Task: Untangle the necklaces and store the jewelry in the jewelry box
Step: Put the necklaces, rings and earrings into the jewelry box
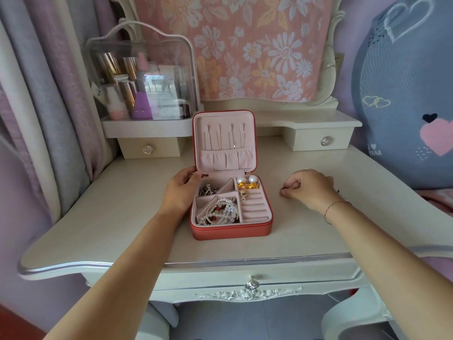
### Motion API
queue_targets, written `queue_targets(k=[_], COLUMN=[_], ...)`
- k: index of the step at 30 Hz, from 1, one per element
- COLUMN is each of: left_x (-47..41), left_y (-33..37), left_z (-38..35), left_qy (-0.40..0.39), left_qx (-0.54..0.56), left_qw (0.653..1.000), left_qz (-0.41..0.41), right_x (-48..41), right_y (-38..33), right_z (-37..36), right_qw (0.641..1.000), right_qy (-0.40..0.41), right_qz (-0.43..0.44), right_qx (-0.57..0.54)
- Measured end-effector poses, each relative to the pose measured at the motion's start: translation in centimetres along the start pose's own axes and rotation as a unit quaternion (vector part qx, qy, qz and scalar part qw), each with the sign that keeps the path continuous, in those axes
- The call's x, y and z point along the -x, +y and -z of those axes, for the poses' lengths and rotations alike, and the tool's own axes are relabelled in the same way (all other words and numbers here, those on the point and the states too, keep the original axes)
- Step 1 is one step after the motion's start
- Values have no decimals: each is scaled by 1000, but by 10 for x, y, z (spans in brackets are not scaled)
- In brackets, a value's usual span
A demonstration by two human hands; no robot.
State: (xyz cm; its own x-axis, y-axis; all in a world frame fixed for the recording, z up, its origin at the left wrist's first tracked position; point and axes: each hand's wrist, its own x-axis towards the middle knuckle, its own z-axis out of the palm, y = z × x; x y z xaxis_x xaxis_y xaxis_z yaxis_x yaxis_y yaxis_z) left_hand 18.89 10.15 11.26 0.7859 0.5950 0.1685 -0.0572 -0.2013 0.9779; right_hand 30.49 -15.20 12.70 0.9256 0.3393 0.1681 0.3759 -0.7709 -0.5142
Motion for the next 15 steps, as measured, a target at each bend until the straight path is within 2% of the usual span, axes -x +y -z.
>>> queue_targets(k=[3, 11, 13, 15], left_x=[0, -2, -2, -2], left_y=[-1, -1, -2, -3], left_z=[1, 0, 1, 1], left_qy=[-2, 1, 2, 2], left_qx=[-1, 4, 3, 0], left_qw=[1000, 1000, 1000, 1000], left_qz=[2, 13, 16, 16], right_x=[-1, 7, 14, 24], right_y=[-2, 2, -3, -13], right_z=[2, 2, 7, 13], right_qw=[1000, 994, 981, 954], right_qy=[-18, 9, -12, -56], right_qz=[-3, 41, 53, 68], right_qx=[-10, -106, -186, -288])
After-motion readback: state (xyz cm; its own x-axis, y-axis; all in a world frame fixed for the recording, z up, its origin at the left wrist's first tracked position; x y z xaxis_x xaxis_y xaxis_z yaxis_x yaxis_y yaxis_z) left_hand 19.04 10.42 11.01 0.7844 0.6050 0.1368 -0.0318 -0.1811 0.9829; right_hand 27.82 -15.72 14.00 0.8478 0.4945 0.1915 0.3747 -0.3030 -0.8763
